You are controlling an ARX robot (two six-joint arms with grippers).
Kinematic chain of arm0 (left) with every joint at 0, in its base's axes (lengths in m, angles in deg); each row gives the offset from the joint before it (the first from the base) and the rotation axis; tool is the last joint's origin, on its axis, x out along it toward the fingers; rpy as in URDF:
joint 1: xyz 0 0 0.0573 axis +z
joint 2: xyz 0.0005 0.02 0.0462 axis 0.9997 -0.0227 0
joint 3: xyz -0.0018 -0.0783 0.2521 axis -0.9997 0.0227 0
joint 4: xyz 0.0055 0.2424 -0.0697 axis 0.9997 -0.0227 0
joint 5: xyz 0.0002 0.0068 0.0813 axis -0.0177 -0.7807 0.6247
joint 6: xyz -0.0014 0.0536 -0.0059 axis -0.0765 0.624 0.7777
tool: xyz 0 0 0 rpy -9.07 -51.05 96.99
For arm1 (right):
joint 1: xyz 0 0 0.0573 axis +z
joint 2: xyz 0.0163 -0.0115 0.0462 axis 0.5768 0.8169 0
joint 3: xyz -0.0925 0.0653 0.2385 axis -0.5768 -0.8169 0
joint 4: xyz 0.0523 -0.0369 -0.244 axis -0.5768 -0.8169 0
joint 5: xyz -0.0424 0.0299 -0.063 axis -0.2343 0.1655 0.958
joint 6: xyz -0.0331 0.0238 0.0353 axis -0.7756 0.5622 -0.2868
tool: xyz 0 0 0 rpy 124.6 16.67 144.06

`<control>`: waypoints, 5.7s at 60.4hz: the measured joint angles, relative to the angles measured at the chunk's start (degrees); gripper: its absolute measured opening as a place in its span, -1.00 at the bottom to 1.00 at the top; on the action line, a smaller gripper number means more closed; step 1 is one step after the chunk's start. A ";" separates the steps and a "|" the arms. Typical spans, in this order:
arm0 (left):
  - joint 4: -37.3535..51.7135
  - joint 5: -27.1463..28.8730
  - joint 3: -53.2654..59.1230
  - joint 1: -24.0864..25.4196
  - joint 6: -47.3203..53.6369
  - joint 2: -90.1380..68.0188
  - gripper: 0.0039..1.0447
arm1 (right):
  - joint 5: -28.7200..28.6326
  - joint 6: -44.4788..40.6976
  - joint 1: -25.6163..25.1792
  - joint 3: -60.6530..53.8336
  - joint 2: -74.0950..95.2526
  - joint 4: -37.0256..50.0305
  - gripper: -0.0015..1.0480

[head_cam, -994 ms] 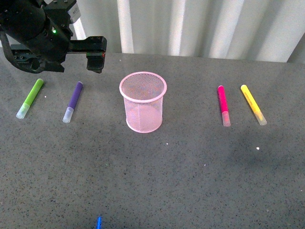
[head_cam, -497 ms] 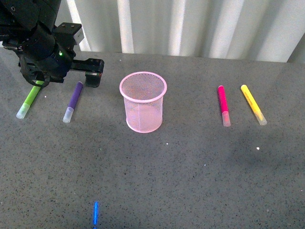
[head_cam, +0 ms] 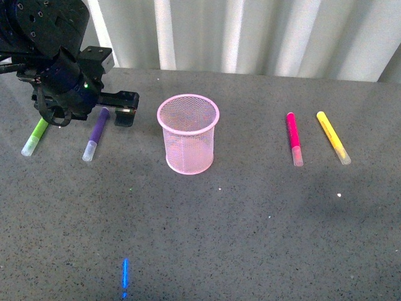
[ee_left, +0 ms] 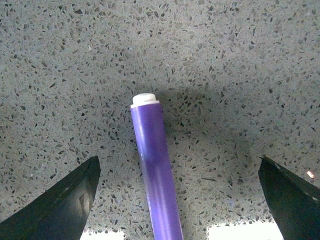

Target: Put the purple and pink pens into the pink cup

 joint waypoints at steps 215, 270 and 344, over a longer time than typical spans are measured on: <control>69.29 17.27 37.27 -22.34 -25.07 14.88 0.36 | 0.00 -0.02 0.00 0.00 0.00 0.00 0.87; 75.65 15.08 71.89 -10.99 -3.93 53.53 -0.18 | -0.17 0.00 0.00 0.00 0.00 0.00 0.87; 35.32 -1.90 87.34 6.25 -3.96 110.27 -0.93 | 0.00 0.00 0.00 0.00 0.00 0.00 0.87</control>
